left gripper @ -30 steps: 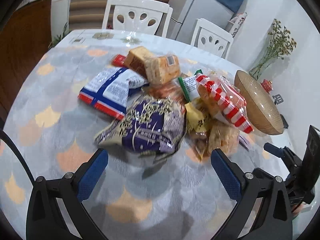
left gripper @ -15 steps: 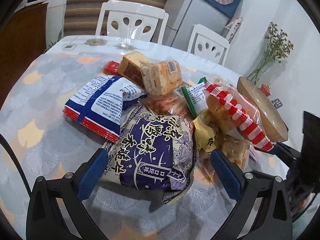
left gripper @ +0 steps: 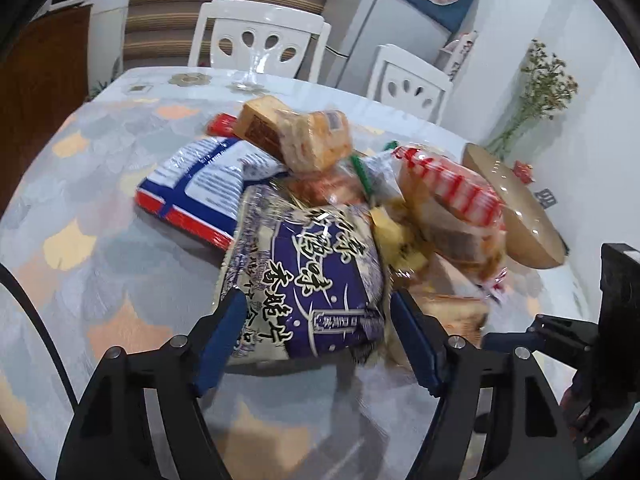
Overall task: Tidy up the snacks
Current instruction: 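Grasp the purple snack bag with left tool while right tool grasps the bread pastry bag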
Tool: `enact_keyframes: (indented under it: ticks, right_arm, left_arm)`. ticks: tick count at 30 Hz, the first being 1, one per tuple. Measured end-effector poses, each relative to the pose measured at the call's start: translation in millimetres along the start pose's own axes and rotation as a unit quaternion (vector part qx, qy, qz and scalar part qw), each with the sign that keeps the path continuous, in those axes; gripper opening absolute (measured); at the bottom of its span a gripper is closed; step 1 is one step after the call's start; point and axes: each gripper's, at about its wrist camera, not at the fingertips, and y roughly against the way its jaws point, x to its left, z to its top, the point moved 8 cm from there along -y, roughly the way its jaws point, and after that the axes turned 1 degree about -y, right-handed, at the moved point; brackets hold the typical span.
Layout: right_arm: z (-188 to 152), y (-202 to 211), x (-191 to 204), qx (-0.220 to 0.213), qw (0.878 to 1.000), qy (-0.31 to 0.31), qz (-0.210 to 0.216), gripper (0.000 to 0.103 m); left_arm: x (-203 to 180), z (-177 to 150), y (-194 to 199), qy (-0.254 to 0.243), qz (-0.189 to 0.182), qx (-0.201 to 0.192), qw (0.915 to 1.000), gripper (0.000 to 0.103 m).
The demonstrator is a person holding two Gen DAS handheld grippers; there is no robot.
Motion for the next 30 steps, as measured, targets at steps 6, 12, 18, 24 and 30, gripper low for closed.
enact_keyframes:
  ticks: [6, 12, 18, 24, 30]
  right_arm:
    - [9.1, 10.1, -7.3, -0.024, 0.993, 0.058, -0.1, 0.079]
    - [31.5, -0.9, -8.2, -0.03, 0.988, 0.118, -0.099, 0.079]
    - [35.0, -23.5, -4.7, -0.022, 0.983, 0.156, -0.089, 0.082]
    - [19.2, -21.3, -1.2, -0.014, 0.988, 0.137, -0.074, 0.085]
    - [-6.5, -2.8, 18.8, 0.026, 0.993, 0.112, 0.016, 0.085]
  left_arm:
    - [4.1, 3.1, -6.7, 0.021, 0.007, 0.007, 0.9997, 0.081]
    - [6.6, 4.2, -21.7, 0.012, 0.04, -0.001, 0.9991, 0.094]
    - [10.1, 3.4, -25.0, 0.023, 0.032, -0.006, 0.9992, 0.094]
    - [9.7, 1.6, -23.5, 0.034, 0.023, -0.009, 0.9991, 0.094]
    - [2.8, 0.3, -28.2, 0.002, 0.059, 0.005, 0.9983, 0.095]
